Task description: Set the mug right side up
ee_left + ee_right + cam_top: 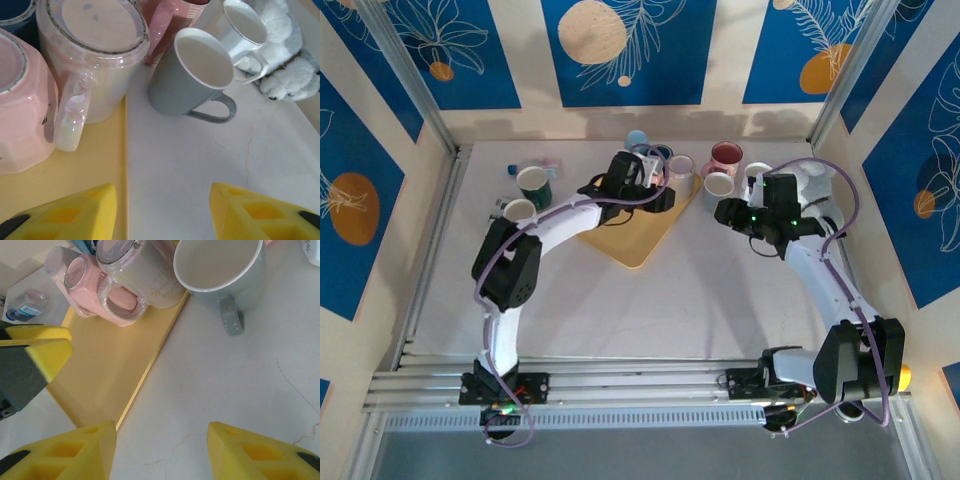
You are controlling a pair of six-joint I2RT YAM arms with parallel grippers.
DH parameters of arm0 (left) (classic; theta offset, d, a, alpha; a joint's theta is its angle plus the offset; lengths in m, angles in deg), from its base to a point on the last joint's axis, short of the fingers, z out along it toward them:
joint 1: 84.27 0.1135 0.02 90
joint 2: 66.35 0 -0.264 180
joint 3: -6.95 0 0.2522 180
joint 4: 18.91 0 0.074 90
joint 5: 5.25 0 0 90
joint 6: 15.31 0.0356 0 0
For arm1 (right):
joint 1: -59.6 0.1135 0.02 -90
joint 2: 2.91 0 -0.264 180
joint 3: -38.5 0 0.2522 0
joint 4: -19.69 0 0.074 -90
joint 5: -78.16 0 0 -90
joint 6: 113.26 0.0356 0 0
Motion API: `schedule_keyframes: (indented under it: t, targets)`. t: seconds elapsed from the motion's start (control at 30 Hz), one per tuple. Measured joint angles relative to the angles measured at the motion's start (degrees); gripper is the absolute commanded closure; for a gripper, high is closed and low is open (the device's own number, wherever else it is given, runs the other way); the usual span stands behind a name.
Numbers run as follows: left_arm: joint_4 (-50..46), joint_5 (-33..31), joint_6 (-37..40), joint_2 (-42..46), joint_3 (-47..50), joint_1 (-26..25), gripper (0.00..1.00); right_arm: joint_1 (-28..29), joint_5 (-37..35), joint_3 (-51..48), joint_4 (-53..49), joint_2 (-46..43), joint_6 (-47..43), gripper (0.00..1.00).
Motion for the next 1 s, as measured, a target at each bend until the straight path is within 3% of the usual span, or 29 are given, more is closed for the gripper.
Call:
schedule_keyframes:
  t: [0.37,1.0]
  targets:
    - [-3.32,-9.14,-1.97,-6.01,-7.17,-0.7,0.47,-3.26,3.61,-0.2,0.22,-0.28,3.91,0.49]
    - [-3.52,-13.84,2.62,-13.31,-13.66,-1.4,0.44,-3.72,5.75,-0.42,1.53,-3.34,5.66,0.49]
